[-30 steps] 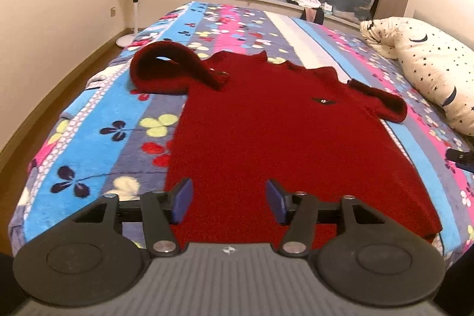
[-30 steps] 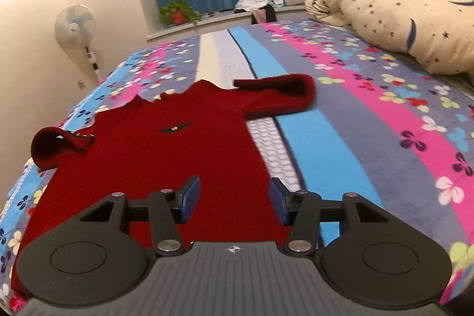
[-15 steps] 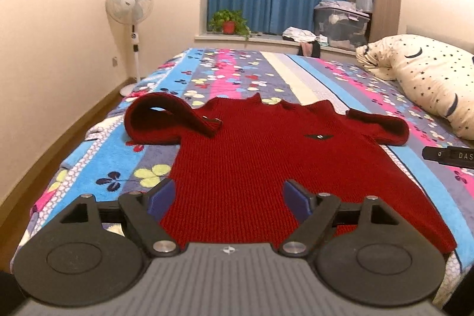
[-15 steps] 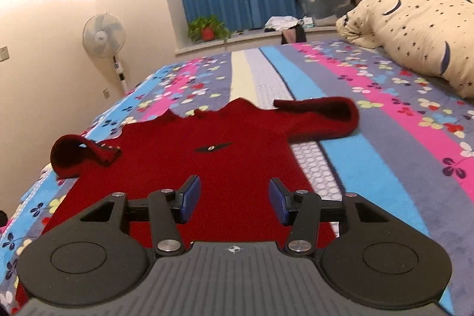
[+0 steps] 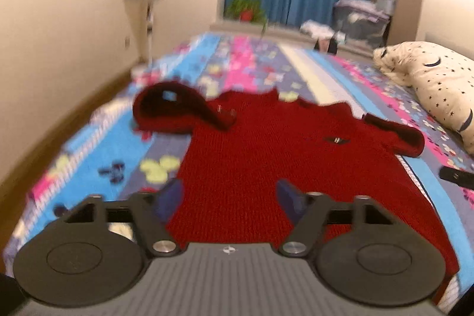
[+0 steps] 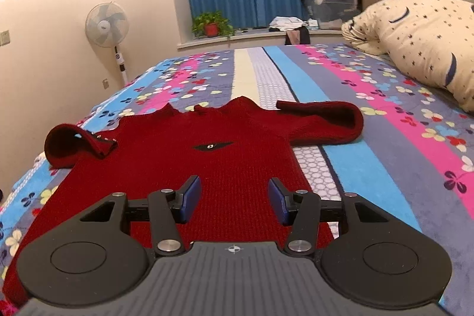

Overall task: Fold small clothes
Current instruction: 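Grasp the sweater side near the sleeve with the left gripper, then lift the sleeve with the left gripper and fold it across the sweater body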

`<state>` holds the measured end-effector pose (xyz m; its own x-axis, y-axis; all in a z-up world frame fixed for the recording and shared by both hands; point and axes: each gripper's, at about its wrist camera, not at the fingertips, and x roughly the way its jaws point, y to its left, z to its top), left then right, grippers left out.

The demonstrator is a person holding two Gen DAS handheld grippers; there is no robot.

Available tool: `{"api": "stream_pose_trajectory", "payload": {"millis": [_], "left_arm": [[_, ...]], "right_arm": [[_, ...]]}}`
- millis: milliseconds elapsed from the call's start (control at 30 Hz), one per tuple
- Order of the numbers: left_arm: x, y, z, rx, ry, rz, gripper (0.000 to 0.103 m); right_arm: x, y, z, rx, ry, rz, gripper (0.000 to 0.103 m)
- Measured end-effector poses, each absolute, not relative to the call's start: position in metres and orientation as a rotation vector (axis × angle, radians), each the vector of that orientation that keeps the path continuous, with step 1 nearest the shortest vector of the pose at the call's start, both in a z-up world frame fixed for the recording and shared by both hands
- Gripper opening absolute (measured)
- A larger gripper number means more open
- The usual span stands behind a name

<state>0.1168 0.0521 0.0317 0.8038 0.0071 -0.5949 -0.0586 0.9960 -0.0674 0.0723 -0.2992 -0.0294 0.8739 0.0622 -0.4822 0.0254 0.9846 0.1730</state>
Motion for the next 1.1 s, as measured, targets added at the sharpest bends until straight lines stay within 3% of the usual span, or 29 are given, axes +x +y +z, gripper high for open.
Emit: {"api": "stream_pose_trajectory", "payload": {"millis": [67, 100, 167, 400, 600, 633, 733, 867, 1033, 1100], "left_arm": [[0.139, 0.059, 0.028, -0.097, 0.700, 0.039, 0.030], [0.153, 0.063, 0.028, -0.099, 0.717, 0.023, 0.022], [0.178, 0.069, 0.033, -0.098, 0.706, 0.010, 0.015], [0.289, 0.097, 0.044, -0.197, 0.668, 0.008, 0.015], [0.356, 0.147, 0.009, -0.389, 0.670, 0.020, 0.016], [0.364, 0.151, 0.003, -0.414, 0.690, 0.028, 0.018], [0.385, 0.159, -0.012, -0.450, 0.690, 0.008, 0.037], [0.409, 0.168, -0.027, -0.508, 0.679, 0.016, 0.040], [0.429, 0.174, -0.031, -0.517, 0.640, 0.050, 0.039], [0.437, 0.178, -0.035, -0.495, 0.661, 0.085, 0.027]], "right_arm": [[0.072, -0.302, -0.032, 0.176, 0.513, 0.021, 0.044], [0.072, -0.303, -0.033, 0.171, 0.520, 0.022, 0.038], [0.075, -0.306, -0.037, 0.170, 0.535, 0.031, 0.000], [0.080, -0.313, -0.041, 0.198, 0.537, 0.027, 0.000], [0.089, -0.308, -0.051, 0.199, 0.595, 0.054, 0.002], [0.090, -0.306, -0.053, 0.190, 0.600, 0.061, 0.002], [0.093, -0.297, -0.055, 0.175, 0.602, 0.102, 0.002], [0.099, -0.284, -0.052, 0.191, 0.588, 0.171, 0.002], [0.109, -0.262, -0.056, 0.218, 0.623, 0.287, 0.002], [0.113, -0.248, -0.059, 0.219, 0.636, 0.331, 0.002]]}}
